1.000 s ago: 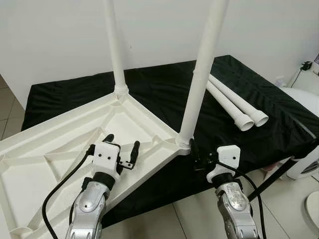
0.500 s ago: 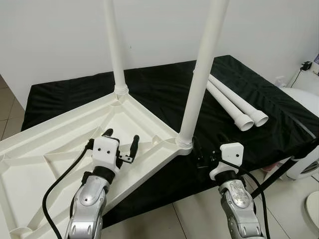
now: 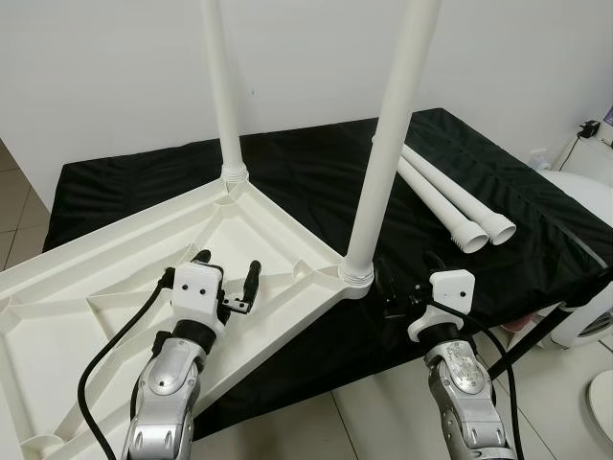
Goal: Building children table
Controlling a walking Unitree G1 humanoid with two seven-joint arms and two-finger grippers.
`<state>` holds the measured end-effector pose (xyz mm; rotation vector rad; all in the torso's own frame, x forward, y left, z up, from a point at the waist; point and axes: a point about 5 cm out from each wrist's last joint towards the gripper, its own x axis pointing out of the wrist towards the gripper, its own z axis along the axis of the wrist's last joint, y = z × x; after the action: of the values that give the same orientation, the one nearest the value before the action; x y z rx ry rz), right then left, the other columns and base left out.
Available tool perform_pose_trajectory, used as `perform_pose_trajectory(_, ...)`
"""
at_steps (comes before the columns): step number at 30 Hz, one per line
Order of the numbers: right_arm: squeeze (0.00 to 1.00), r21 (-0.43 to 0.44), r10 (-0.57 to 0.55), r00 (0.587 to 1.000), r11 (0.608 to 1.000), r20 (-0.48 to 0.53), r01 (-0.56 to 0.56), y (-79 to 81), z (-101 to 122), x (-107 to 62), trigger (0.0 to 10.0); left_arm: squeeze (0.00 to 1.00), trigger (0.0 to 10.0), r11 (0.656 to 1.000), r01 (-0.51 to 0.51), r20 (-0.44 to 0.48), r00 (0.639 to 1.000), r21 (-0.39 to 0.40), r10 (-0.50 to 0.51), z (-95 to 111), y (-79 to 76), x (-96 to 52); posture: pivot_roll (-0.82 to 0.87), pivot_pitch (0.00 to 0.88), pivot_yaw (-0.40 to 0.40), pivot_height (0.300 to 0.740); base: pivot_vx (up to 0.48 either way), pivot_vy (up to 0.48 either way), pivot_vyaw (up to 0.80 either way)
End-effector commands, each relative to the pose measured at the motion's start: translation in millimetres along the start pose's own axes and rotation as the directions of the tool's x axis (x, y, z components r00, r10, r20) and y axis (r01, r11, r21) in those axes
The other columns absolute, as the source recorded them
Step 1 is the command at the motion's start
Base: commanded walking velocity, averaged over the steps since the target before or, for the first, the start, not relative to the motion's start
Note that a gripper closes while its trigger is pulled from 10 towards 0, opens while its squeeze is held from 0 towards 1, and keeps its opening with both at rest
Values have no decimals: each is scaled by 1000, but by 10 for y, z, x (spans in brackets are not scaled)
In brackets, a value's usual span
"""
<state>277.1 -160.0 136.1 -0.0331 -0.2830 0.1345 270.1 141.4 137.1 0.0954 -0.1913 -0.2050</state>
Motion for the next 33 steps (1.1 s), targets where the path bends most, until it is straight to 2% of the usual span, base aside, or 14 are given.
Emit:
perform_pose_trajectory(1, 0, -6, -1, 1000, 1000, -17, 1, -7, -47, -26, 10000, 0, 10000, 992, -122, -23, 992, 6, 122, -59, 62, -18, -50, 19, 29, 740, 0, 0, 0)
perform_pose_trajectory(16, 0, -24, -31, 1000, 999, 3, 31, -6, -50, 17, 10000, 0, 10000, 996, -94, -8, 996, 2, 94, -36, 52, 109, -73, 0, 58, 740, 0, 0, 0)
perform_pose_trajectory(33, 0, -54, -97, 994, 994, 44, 99, -75, -11, -17, 10000, 0, 10000, 1000, 4, 10, 1000, -5, -4, -15, -60, 322, -151, 0, 125, 740, 0, 0, 0)
